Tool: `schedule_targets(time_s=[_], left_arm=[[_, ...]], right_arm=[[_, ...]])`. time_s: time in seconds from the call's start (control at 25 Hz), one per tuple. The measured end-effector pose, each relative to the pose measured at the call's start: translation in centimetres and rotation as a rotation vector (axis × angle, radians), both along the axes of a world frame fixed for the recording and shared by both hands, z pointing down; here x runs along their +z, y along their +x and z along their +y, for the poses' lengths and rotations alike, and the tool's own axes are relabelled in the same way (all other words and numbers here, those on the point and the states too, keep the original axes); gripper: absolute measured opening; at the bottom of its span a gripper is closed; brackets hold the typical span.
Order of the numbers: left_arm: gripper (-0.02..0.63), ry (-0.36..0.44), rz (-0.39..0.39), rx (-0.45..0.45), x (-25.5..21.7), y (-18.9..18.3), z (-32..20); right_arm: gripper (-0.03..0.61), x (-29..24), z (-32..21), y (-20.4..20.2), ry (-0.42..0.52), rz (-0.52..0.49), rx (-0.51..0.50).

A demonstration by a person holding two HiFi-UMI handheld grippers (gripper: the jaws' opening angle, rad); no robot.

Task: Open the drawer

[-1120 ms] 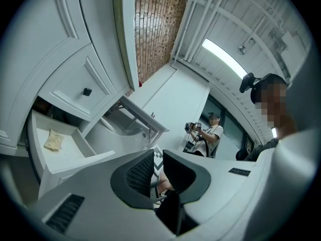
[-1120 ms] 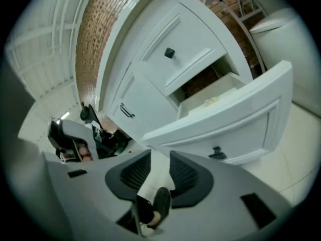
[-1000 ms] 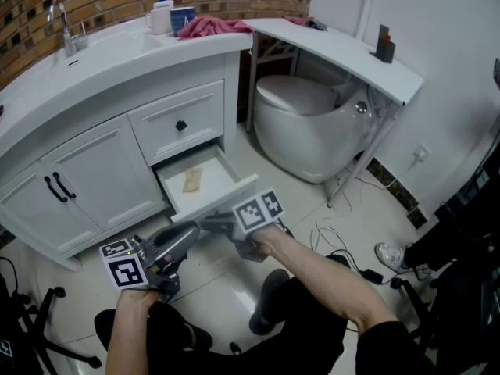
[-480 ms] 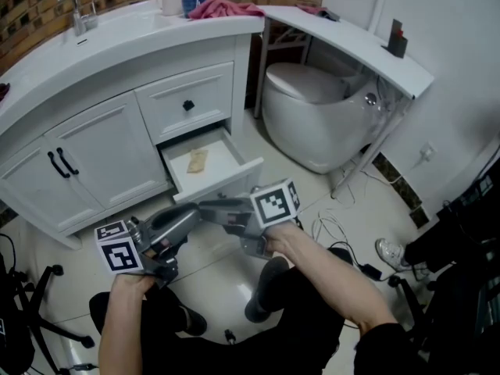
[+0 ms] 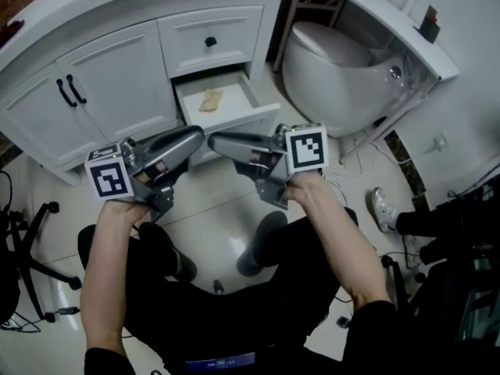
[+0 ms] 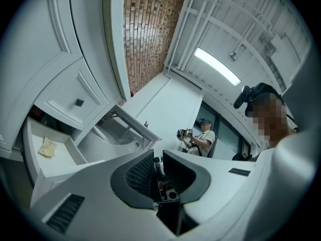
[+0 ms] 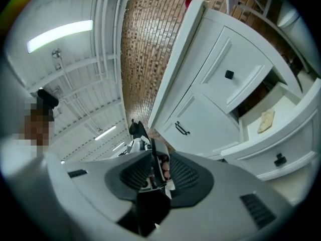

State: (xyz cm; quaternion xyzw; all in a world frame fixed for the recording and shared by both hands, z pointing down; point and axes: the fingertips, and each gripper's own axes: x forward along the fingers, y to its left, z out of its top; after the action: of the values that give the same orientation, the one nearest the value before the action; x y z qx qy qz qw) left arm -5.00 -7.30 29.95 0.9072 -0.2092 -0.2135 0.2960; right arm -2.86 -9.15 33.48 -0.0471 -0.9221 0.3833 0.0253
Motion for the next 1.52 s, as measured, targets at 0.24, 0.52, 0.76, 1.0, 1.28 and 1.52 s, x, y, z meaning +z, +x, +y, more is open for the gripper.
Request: schedule_targets(time_s=[0.24,0.52,0.76,1.0,1.28,1.52], left_arm=[[0.054,0.022,-0.031,0.004,-0.1,0.0,0.0],[0.054,0.042,-0.068,0.002,-0.2,0.0,-0.4],[0.054,0.040,-0.067,0.012,-0.1,0.2,-0.4],[0.054,0.009,-0.033,0.039,0.4,0.5,0.0],[0.054,0.005,-0.035,0.051,0.6,0.6,0.2],[0.054,0.006,-0.056,0.055,0.7,0.4,0.2]], right_arm=[[0.126,-0.9,0.8,-0.4,-0.007,-0.044,-0.041],[0.126,-1.2,0.8,-0.4,0.000,-0.051,-0.053],[0.124,-1.3,1.1,-0.6,0.016,-0.061,-0.067],[0.123,-1.2,1.4,-0.6,0.025,-0.062,-0.076],[0.121,-1.1,1.4,-0.4,0.040,-0.053,-0.076],[0.121,-1.3,1.3,-0.4,0.062,-0.057,-0.077]])
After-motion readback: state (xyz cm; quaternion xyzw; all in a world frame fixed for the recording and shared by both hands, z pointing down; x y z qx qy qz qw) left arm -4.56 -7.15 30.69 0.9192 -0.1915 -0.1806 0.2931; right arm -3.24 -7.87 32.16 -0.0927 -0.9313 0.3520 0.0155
